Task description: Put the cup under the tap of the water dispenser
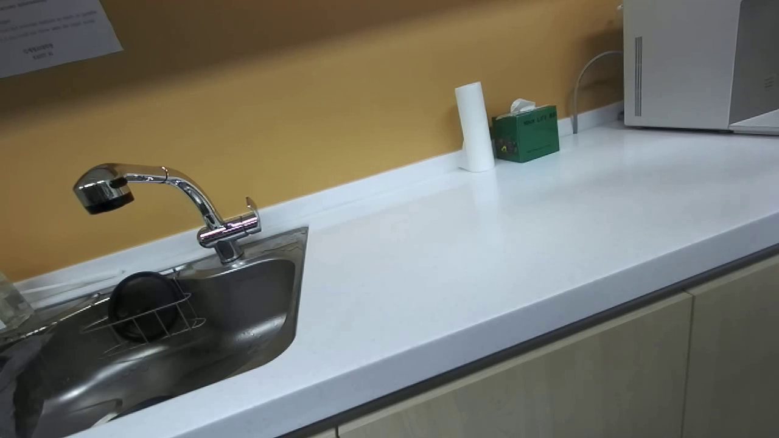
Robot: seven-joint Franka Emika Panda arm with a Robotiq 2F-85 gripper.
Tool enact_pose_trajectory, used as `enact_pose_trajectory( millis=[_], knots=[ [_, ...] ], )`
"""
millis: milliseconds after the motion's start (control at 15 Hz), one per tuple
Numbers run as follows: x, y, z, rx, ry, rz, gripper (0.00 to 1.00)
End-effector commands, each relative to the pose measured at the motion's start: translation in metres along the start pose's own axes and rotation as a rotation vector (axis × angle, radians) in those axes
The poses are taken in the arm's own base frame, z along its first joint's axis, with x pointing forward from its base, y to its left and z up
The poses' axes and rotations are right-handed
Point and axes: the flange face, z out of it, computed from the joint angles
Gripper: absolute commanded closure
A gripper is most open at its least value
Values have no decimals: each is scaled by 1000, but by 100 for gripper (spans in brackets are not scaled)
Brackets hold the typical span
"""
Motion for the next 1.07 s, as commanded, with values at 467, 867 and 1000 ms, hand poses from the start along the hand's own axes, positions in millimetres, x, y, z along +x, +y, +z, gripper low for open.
enact_pose_trajectory(
  millis=[467,867,1000],
  knots=[
    [-14,39,73,76,7,127,0],
    [-16,59,115,56,-27,138,0],
    [-17,63,125,60,-17,114,0]
  ],
)
